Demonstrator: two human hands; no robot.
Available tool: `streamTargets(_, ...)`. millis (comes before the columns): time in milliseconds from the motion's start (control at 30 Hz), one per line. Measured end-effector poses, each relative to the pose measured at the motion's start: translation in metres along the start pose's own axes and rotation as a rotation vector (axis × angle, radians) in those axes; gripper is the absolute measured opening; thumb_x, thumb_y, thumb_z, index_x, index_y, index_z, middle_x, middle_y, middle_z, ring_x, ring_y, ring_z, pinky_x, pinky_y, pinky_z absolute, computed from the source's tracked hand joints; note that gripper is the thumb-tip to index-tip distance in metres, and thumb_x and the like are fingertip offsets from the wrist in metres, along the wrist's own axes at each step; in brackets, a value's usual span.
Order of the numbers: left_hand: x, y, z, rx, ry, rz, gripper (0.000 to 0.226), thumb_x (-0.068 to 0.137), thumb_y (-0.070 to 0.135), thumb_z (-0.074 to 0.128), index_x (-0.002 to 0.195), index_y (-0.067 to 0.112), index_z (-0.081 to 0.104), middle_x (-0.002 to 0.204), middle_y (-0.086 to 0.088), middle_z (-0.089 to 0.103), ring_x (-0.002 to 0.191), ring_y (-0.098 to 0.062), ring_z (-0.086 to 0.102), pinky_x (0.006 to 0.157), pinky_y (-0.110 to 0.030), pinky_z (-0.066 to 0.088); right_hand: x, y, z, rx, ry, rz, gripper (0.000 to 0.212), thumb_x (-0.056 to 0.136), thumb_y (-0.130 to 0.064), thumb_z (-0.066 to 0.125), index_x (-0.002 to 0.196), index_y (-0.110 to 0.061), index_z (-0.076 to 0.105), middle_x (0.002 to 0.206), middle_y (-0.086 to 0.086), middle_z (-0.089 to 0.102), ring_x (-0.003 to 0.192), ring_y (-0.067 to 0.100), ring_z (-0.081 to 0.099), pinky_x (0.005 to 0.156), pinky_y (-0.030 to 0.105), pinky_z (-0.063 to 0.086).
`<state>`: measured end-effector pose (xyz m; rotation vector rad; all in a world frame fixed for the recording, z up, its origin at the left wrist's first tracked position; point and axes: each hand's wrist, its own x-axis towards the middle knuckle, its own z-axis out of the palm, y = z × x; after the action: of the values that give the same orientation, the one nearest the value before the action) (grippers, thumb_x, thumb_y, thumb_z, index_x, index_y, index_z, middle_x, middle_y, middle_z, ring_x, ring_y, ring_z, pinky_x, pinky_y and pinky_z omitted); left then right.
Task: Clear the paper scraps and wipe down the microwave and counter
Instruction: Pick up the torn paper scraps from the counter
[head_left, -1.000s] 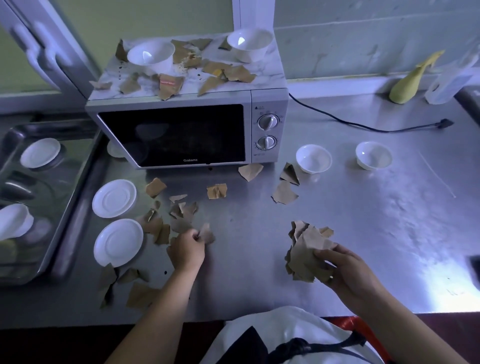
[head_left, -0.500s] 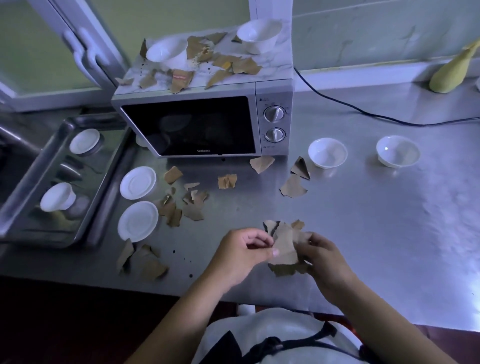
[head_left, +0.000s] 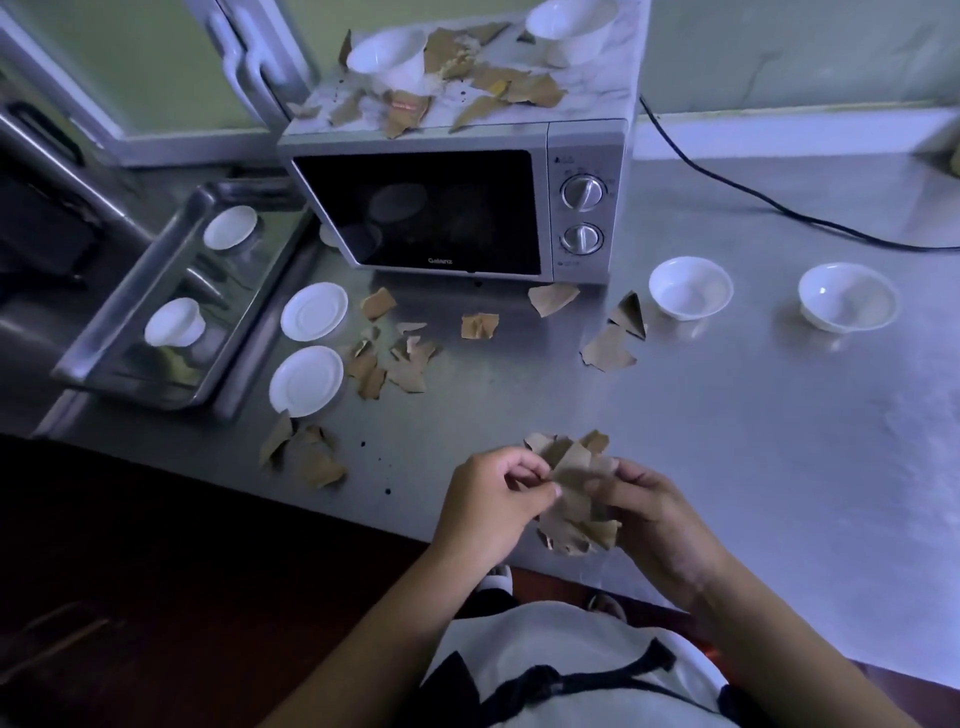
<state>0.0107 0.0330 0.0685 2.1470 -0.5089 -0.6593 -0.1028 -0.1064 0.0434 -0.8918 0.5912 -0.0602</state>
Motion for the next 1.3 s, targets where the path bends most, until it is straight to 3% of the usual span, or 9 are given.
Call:
streamTargets(133,-0.011,-0.008,-0.003,0.028,0.023,0.022,0.014,0.077,0.024,0.083,0.077,0.033,0.072,0.072,0.017,0.069,0.065,-0.001,0.061,0.06,-0.012,0.045,0.0,0.011,0.008,-0.051,0.039,-0.03,0.025,0.08,0.001,0.07,0.098,0.015,0.061,0.081,0.022,0.066,0.072,0.033,0.061,0.061,0.038,0.05)
streamTargets(333,-0.02,-0.037,-0.03,-0.072,0.128,-0.033,0.006,0.081,0.029,0.077,0.083,0.033,0.073,0.082,0.016,0.072,0.075,-0.005,0.066,0.071,-0.018,0.052,0.013,0.027,0.027,-0.059,0.077,-0.011,0.025,0.083,-0.002,0.067,0.101,0.014,0.06,0.086,0.025,0.069,0.072,0.037,0.063,0.068,0.048,0.045)
streamTargets(533,-0.01,-0.128,-0.102,0.07,0.272,-0.22,0.012,0.084,0.019,0.077,0.096,0.021,0.072,0.091,0.01,0.071,0.087,-0.01,0.066,0.079,-0.026,0.049,0.024,0.032,0.047,-0.083,0.122,0.018,0.026,0.085,0.0,0.062,0.109,0.009,0.065,0.099,0.027,0.073,0.08,0.037,0.073,0.06,0.044,0.058)
streamTargets(733,0.02,-0.211,-0.166,0.506,0.217,-0.239,0.05,0.085,0.023,0.075,0.131,0.011,0.059,0.127,-0.01,0.061,0.119,-0.031,0.055,0.098,-0.041,0.045,0.039,0.034,0.079,-0.148,0.3,-0.012,0.022,0.092,0.0,0.058,0.111,0.007,0.067,0.106,0.029,0.071,0.1,0.049,0.067,0.088,0.058,0.054)
streamTargets(900,0.045,-0.245,-0.185,0.522,0.149,-0.147,0.034,0.084,0.015,0.071,0.117,0.007,0.067,0.116,-0.015,0.065,0.111,-0.036,0.056,0.096,-0.042,0.044,0.052,0.037,0.124,-0.189,0.341,-0.029,0.021,0.092,0.0,0.058,0.11,0.006,0.067,0.104,0.029,0.071,0.086,0.039,0.07,0.066,0.04,0.056)
streamTargets(967,0.054,-0.25,-0.192,0.514,0.124,-0.096,0.017,0.086,0.012,0.067,0.102,0.007,0.071,0.105,-0.014,0.067,0.103,-0.034,0.058,0.09,-0.042,0.046,0.059,0.04,0.141,-0.185,0.363,-0.045,0.023,0.092,0.001,0.057,0.112,0.006,0.066,0.107,0.032,0.069,0.091,0.044,0.069,0.074,0.052,0.058)
streamTargets(1067,0.063,-0.249,-0.204,0.377,0.078,-0.022,0.009,0.09,0.012,0.066,0.094,0.007,0.072,0.097,-0.008,0.071,0.093,-0.026,0.063,0.083,-0.036,0.05,0.064,0.049,0.164,-0.186,0.395,-0.057,0.026,0.091,0.001,0.057,0.116,0.007,0.064,0.11,0.031,0.069,0.105,0.054,0.063,0.092,0.068,0.049)
streamTargets(1200,0.06,-0.222,-0.227,-0.096,0.028,-0.085,0.006,0.089,0.01,0.072,0.095,0.01,0.072,0.09,-0.002,0.072,0.083,-0.011,0.066,0.075,-0.019,0.051,0.067,0.059,0.19,-0.196,0.369,-0.074,0.032,0.077,-0.01,0.067,0.106,0.004,0.07,0.104,0.031,0.07,0.089,0.043,0.069,0.064,0.042,0.055)
streamTargets(1300,0.053,-0.194,-0.252,-0.513,-0.029,-0.154,0.009,0.088,-0.001,0.071,0.093,0.006,0.072,0.08,-0.002,0.072,0.076,-0.013,0.067,0.07,-0.021,0.056,0.072,0.069,0.209,-0.2,0.356,-0.077,0.028,0.074,-0.012,0.07,0.098,0.001,0.073,0.1,0.03,0.071,0.086,0.04,0.07,0.061,0.037,0.056)
